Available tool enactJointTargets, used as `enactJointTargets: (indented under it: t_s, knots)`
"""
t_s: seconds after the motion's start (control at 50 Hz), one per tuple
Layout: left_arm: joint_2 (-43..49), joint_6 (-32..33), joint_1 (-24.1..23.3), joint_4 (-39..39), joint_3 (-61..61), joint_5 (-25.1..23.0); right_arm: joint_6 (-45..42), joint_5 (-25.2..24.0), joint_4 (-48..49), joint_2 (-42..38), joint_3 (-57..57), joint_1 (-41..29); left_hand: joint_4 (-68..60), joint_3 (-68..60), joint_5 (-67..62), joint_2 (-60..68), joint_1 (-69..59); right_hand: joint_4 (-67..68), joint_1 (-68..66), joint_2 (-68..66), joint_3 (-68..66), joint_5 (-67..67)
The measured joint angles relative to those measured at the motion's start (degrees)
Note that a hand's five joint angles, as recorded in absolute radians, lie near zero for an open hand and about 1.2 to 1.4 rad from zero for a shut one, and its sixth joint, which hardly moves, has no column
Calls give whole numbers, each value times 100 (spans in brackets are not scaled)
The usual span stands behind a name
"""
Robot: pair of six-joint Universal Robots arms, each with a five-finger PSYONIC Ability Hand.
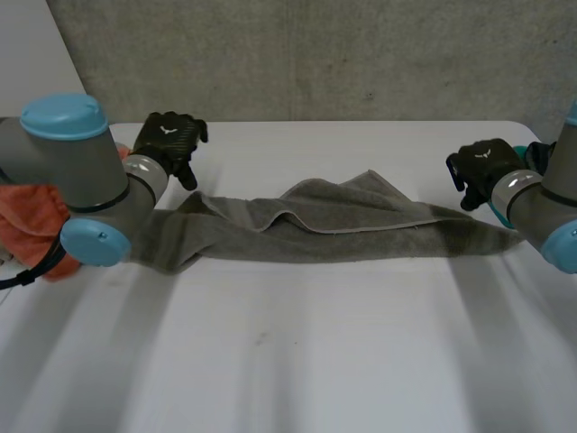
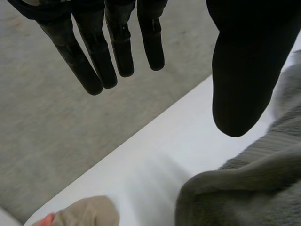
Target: Fold the laundry.
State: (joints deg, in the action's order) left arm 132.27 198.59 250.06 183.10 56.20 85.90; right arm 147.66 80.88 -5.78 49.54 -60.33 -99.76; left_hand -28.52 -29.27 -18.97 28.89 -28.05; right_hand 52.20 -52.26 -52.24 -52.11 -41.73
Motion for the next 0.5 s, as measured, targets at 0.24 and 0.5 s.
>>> enactJointTargets:
  t_s: [0.24, 0.5]
  knots:
    - [500, 1099, -97, -1587, -927, -965, 157, 229, -1011, 282, -373, 93, -488, -359, -402, 404, -526, -207, 187, 246, 206, 274]
    - [1450, 1818, -124, -2418, -2127, -512, 193, 189, -734, 218, -597, 188, -526, -394, -428, 452, -548, -207, 187, 246, 206, 274]
